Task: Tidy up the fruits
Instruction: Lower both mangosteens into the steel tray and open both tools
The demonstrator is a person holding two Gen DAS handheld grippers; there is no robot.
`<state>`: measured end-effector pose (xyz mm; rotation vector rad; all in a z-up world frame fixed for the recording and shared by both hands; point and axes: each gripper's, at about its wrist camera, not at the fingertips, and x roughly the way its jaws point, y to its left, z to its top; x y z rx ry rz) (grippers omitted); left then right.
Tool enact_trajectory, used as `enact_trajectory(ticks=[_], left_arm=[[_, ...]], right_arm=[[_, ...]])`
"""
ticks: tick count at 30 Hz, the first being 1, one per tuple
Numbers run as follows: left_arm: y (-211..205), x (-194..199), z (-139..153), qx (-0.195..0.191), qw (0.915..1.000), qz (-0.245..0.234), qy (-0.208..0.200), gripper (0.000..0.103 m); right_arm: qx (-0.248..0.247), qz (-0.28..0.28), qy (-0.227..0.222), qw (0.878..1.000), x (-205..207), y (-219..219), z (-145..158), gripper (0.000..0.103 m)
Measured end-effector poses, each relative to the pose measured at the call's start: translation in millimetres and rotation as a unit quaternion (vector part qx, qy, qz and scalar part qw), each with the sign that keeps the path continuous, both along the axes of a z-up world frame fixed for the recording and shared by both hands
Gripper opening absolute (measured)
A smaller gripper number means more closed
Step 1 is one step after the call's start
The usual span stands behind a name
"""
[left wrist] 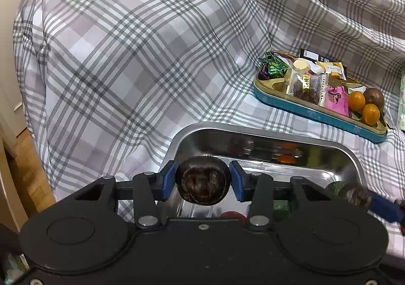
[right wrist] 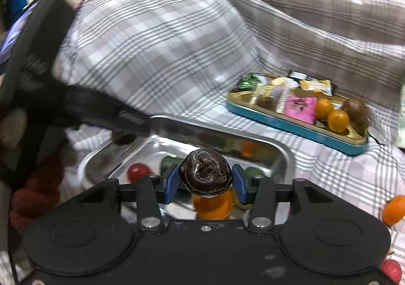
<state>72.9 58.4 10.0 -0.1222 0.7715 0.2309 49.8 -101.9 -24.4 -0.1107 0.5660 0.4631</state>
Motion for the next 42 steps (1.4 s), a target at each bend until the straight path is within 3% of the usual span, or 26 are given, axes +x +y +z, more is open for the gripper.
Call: enact_trajectory(ticks=[8,42], left_arm=[[-1.0,1.3,-0.3,0.001,1.0,-0.003,0.004,0.052],[-12.8,-5.2,2.8,0.023,0.9993,-0.026,-0.012,0.052]], right_arm=[[0.005,-0.031,-0.017,0.999,10.8,1.4,0.5,0.046],[0.034,-0.042,-0.014,0.998,8.3,-9.3,9.1,0.047]])
